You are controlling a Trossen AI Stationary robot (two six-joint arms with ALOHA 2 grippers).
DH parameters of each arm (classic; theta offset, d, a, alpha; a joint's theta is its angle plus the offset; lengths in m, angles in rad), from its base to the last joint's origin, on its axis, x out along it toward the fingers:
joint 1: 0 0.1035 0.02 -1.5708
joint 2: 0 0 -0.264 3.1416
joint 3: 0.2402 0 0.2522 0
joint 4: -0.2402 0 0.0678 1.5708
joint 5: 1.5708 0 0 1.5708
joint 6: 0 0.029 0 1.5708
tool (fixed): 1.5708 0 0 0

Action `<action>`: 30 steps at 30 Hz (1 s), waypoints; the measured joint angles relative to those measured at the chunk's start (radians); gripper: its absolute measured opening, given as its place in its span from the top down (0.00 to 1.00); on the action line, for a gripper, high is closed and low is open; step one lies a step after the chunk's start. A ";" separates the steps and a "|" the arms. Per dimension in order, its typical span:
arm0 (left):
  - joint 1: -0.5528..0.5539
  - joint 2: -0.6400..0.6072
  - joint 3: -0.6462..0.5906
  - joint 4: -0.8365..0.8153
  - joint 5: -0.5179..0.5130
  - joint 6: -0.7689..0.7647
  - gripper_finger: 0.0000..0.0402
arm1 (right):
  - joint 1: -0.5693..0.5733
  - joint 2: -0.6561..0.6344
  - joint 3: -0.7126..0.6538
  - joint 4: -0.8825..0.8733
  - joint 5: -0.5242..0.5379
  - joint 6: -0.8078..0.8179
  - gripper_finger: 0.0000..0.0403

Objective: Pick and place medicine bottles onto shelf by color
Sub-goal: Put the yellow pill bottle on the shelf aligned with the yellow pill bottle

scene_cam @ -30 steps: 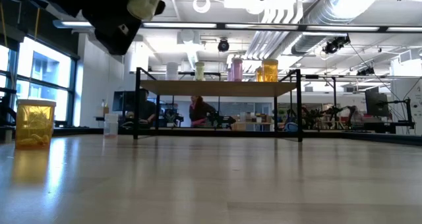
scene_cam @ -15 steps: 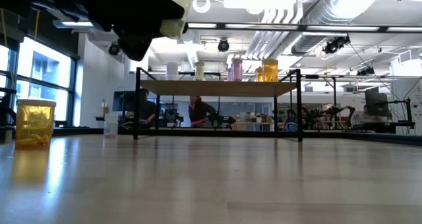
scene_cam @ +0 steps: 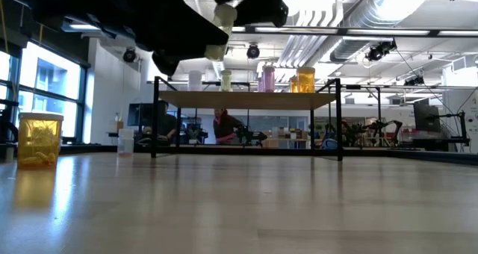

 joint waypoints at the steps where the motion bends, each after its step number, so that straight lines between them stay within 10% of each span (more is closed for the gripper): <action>1: 0.008 0.000 0.000 0.000 0.000 0.000 0.78 | -0.007 0.000 0.000 -0.011 0.000 0.000 0.40; 30: 0.162 0.000 0.000 0.001 0.088 0.061 0.78 | -0.091 0.000 0.000 -0.065 -0.006 -0.048 0.73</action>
